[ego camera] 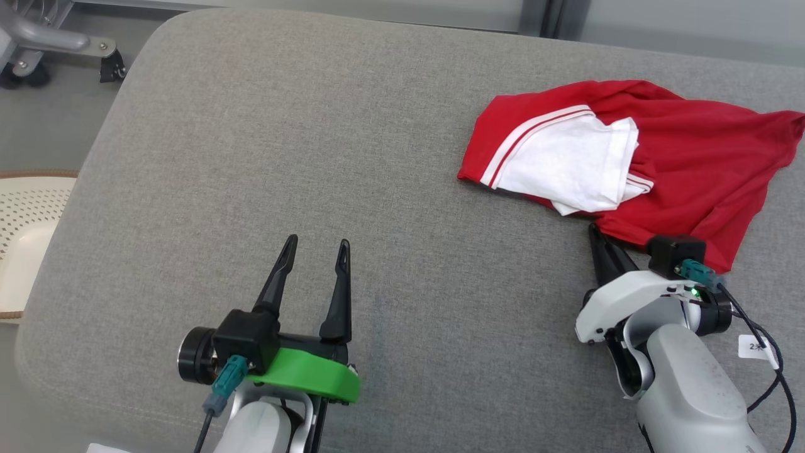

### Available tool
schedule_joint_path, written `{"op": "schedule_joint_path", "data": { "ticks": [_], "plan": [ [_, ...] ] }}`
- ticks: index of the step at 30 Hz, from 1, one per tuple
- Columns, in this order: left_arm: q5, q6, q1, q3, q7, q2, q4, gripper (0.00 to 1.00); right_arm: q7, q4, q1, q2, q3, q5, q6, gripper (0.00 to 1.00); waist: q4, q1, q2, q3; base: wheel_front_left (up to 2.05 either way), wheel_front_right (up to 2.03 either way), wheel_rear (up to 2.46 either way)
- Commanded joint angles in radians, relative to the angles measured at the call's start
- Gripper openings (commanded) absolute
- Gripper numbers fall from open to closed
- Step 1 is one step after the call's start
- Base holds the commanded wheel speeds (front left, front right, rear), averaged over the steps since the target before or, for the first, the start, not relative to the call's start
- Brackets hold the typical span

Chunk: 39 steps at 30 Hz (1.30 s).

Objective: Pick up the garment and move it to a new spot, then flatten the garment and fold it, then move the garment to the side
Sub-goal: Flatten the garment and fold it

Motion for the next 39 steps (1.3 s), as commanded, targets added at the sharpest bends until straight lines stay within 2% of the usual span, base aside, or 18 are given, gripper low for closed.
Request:
{"op": "schedule_joint_path", "data": {
  "ticks": [1,9,14,21,24,30,34,35,39],
  "plan": [
    [-0.004,0.002,-0.003,0.005,0.0,0.003,0.001,1.0,-0.013,0.0,-0.01,-0.003,0.015,-0.013,-0.001,0.0,-0.018,0.0,0.0,-0.016,0.0,0.0,0.0],
    [-0.003,-0.004,0.022,0.018,0.0,0.003,0.009,1.0,-0.002,-0.097,0.014,-0.001,0.149,0.012,-0.001,0.0,-0.092,0.0,0.0,-0.075,0.0,0.0,0.0],
    [0.004,-0.009,0.044,0.04,0.0,0.003,0.012,1.0,0.085,-0.251,0.094,-0.061,0.2,0.046,-0.001,0.0,-0.16,0.0,0.0,-0.113,0.0,0.0,0.0],
    [0.007,-0.017,0.074,0.061,0.0,0.003,0.013,1.0,0.293,-0.538,0.295,-0.179,0.145,0.116,-0.001,0.0,-0.248,0.0,0.0,-0.152,0.0,0.0,0.0],
    [0.012,-0.021,0.08,0.062,0.0,0.003,0.015,1.0,0.374,-0.624,0.374,-0.209,0.101,0.138,-0.001,0.0,-0.274,0.0,0.0,-0.16,0.0,0.0,0.0],
    [0.013,-0.024,0.075,0.059,0.0,0.003,0.014,1.0,0.472,-0.708,0.477,-0.247,0.028,0.117,-0.001,0.0,-0.3,0.0,0.0,-0.162,0.0,0.0,0.0],
    [0.014,-0.026,0.074,0.054,0.0,0.003,0.019,1.0,0.503,-0.694,0.513,-0.227,-0.001,0.107,-0.001,0.0,-0.303,0.0,0.0,-0.164,0.0,0.0,0.0],
    [0.013,-0.027,0.073,0.05,0.0,0.003,0.022,1.0,0.524,-0.667,0.525,-0.219,-0.03,0.078,-0.002,1.0,-0.299,0.0,0.0,-0.165,0.0,0.0,0.0],
    [0.016,-0.029,0.074,0.048,0.0,0.003,0.026,1.0,0.52,-0.651,0.515,-0.179,-0.084,0.006,-0.001,1.0,-0.288,0.0,0.0,-0.164,0.0,0.0,0.0]
  ]
}}
